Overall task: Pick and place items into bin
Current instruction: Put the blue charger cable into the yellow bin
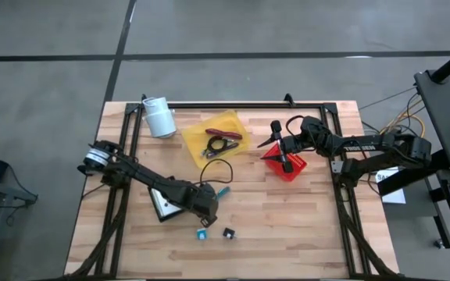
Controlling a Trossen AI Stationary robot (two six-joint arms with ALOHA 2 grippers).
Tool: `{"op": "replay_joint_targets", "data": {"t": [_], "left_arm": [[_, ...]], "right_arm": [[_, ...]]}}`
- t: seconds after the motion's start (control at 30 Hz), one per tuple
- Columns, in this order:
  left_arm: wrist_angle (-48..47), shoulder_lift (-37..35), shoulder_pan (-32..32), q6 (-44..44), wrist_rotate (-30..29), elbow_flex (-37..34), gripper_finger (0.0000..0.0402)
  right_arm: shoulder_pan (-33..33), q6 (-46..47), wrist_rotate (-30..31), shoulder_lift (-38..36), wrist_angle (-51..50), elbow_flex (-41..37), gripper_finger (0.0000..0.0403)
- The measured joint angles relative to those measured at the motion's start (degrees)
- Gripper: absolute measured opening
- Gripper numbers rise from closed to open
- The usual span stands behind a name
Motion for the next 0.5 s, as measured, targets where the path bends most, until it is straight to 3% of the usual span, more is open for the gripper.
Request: {"op": "replay_joint_targets", "data": {"t": [0.23, 0.5], "left_arm": [[0.5, 0.0, 1.5, 11.3, -1.1, 2.6, 0.0025], [0.5, 0.0, 5.4, 26.3, -7.2, 9.3, 0.0019]], "right_arm": [[0.0, 0.0, 0.0, 0.0, 0.0, 0.0, 0.0183], [0.0, 0.0, 0.0, 0.0, 0.0, 0.0, 0.0183]]}}
